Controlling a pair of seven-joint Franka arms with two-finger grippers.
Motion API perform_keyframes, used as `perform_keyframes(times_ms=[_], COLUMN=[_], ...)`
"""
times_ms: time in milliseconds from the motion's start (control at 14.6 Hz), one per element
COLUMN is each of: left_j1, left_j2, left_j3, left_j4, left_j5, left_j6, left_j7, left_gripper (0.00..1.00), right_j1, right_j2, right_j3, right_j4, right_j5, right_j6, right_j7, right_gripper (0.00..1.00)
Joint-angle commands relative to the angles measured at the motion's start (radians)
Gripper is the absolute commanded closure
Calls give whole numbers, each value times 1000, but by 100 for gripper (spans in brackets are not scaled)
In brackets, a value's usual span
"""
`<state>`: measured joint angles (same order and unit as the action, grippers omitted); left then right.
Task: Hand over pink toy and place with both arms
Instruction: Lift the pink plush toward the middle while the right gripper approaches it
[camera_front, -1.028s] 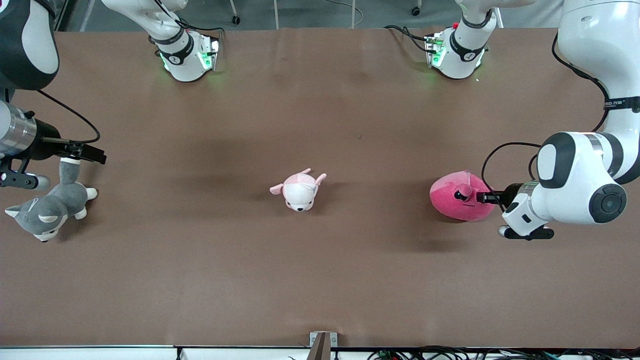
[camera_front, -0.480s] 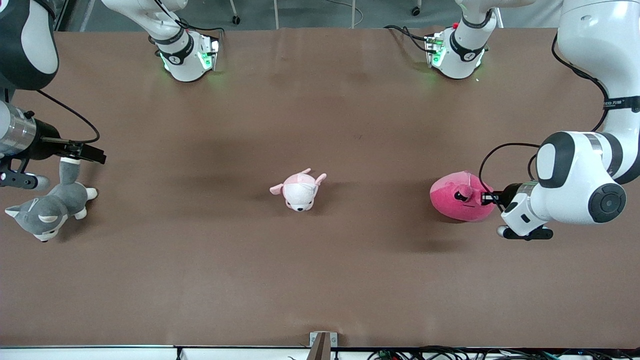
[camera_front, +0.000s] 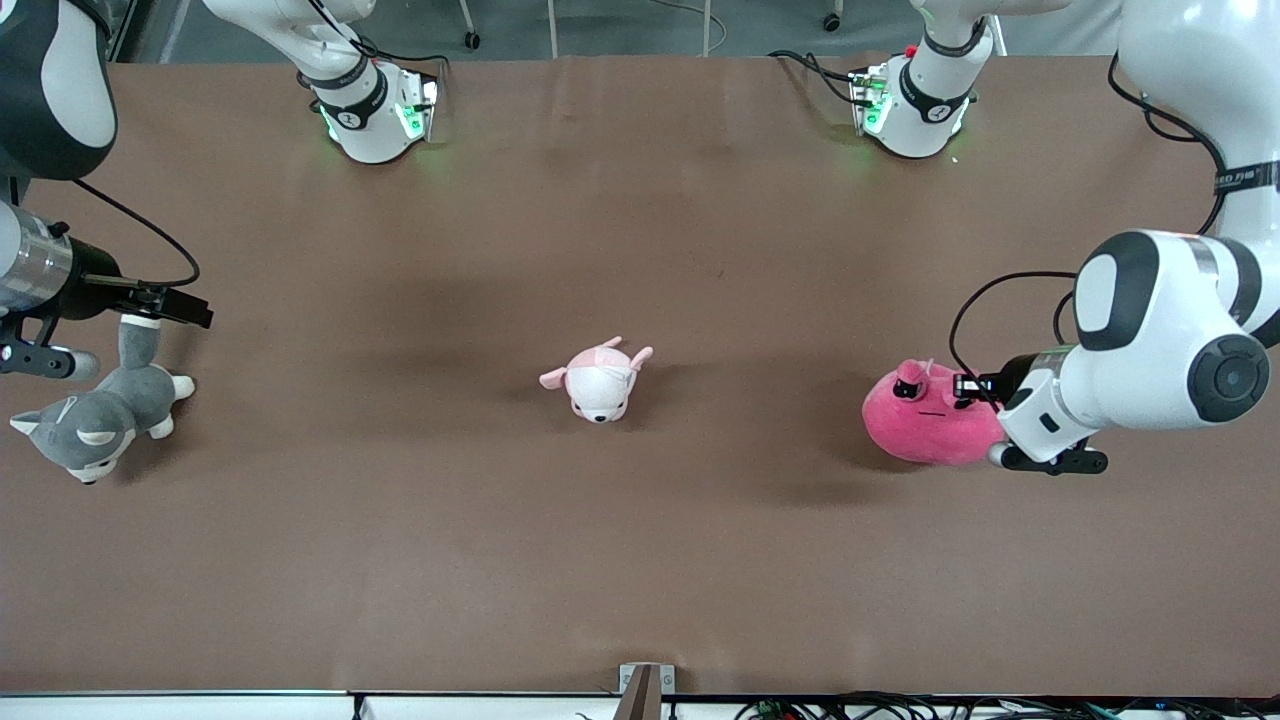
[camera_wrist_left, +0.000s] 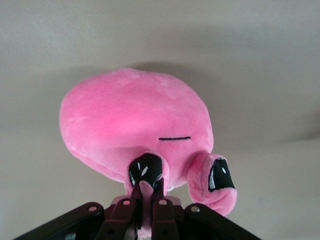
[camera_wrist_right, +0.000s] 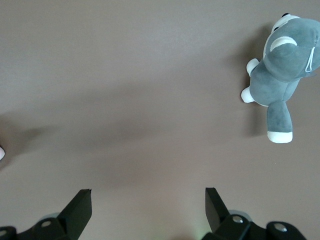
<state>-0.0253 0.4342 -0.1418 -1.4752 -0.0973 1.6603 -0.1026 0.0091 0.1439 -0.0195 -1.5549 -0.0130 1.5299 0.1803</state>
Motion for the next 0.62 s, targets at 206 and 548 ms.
perform_keyframes(times_ms=[206,548], left_j1=[-4,-112], left_j2=[-9,1], left_j3=[-183,-252], left_j4=[150,262], left_j5=[-16,-18], left_j6=[-112,-108], left_j7=[-290,-535], left_gripper=[98,98], right_j1=[-1,52], right_j2=[-21,-36], right_j3=[3,7], right_j4=[9,16], right_j5=[97,188], right_j6=[-13,-11], right_j7=[128,439], right_gripper=[0,0])
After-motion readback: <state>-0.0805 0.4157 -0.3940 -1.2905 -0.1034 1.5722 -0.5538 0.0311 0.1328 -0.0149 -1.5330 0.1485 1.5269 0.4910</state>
